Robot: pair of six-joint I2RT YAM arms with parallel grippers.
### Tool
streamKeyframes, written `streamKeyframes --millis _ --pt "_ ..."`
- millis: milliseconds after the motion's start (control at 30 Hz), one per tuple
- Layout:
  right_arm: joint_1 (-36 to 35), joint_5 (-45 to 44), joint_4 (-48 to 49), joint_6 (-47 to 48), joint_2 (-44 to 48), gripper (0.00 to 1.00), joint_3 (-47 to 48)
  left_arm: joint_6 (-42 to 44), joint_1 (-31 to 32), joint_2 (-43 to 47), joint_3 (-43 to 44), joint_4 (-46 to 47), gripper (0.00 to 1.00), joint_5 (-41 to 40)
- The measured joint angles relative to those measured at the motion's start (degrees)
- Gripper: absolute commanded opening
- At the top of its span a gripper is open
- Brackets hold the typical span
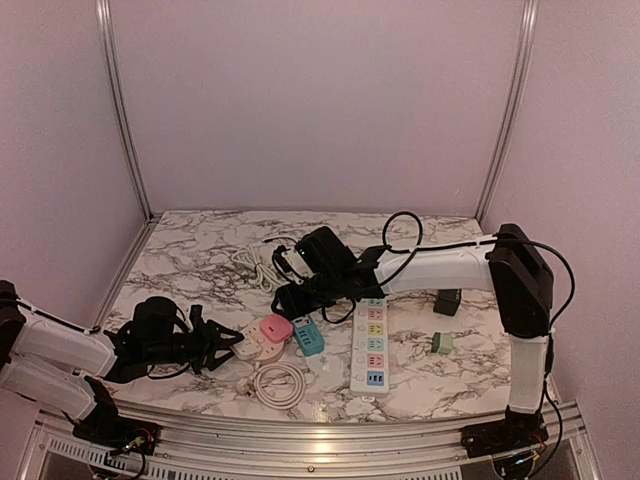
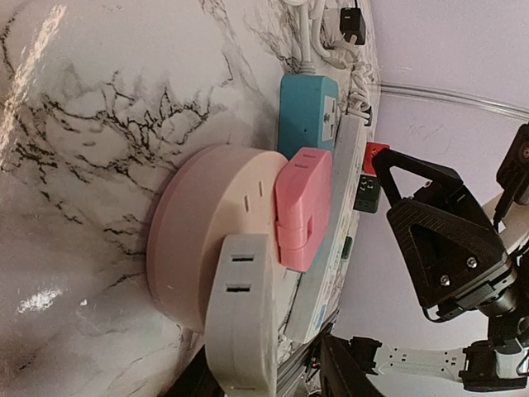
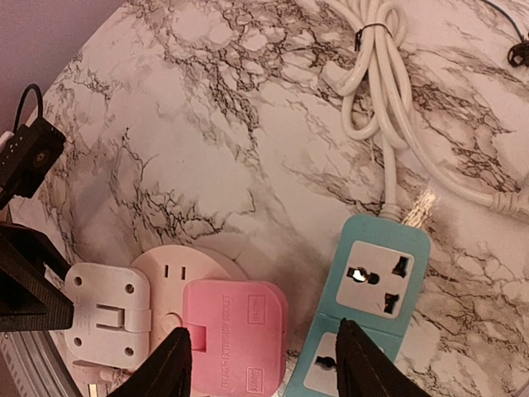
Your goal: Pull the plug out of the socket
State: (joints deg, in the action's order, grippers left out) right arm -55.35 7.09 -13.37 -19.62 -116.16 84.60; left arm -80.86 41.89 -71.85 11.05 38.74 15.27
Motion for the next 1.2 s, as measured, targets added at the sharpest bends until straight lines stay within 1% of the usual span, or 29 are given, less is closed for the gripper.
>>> streamKeyframes --millis 100,200,300,500,567,933,1100,1200 --pt "-0.1 -0.1 -0.1 0.2 0.0 0.55 0.0 0.2 0.0 -0.9 0.3 -0.5 0.37 0.3" --pt "-0.4 -0.5 -0.5 0.6 0.0 0.5 0.0 1.5 0.0 -1.8 2.6 -3.8 0.34 0.8" --pt "-1.0 -0.7 -0.9 1.3 0.0 0.43 0.0 3.5 0.0 -2.2 6.0 -8.1 0.29 0.8" --pt "-2.2 -0.8 -1.4 2.6 -0.9 0.38 0.0 7.7 0.0 -4.5 12.2 -16.4 0.15 0.9" --pt "-2.7 -0.8 -1.8 3.1 -1.7 0.36 0.1 8.5 0.0 -5.5 13.4 -18.1 0.12 1.3" --pt "-3.8 -0.2 -2.4 4.5 -3.3 0.19 1.5 13.4 -2.1 -6.8 18.0 -25.4 0.06 4.2" --pt "-4.0 -1.2 -3.2 4.7 -3.9 0.15 2.3 14.2 -2.8 -7.3 18.6 -26.2 0.04 5.3" --pt "-4.0 -2.2 -3.8 4.6 -3.9 0.14 2.5 14.5 -3.1 -7.5 19.0 -26.7 0.04 5.7"
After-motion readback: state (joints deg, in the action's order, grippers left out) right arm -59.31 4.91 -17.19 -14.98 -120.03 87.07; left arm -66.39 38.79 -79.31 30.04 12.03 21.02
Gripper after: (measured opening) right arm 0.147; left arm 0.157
